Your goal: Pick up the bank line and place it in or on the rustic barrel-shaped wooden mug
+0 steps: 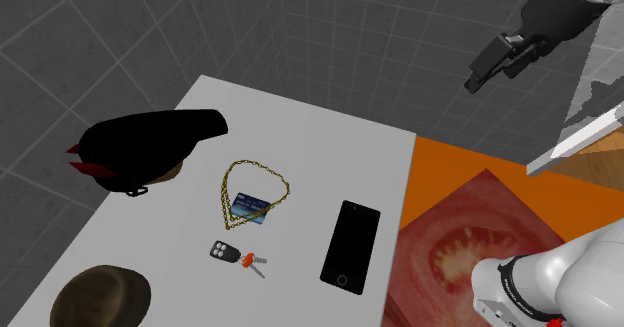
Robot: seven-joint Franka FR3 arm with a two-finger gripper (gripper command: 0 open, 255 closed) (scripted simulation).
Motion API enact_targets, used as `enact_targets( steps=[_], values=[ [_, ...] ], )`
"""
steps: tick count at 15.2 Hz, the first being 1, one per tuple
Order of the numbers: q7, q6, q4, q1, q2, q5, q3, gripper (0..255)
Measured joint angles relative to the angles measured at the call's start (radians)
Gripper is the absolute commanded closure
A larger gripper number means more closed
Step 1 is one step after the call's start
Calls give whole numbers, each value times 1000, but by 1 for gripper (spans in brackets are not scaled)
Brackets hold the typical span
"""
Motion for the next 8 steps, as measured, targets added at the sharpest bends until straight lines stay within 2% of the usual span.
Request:
enact_targets(
  steps=[2,8],
  values=[
    [0,16,-12,6,-2,5,6,0],
    [-22,219,-137,77,-1,58,66,0]
  ],
)
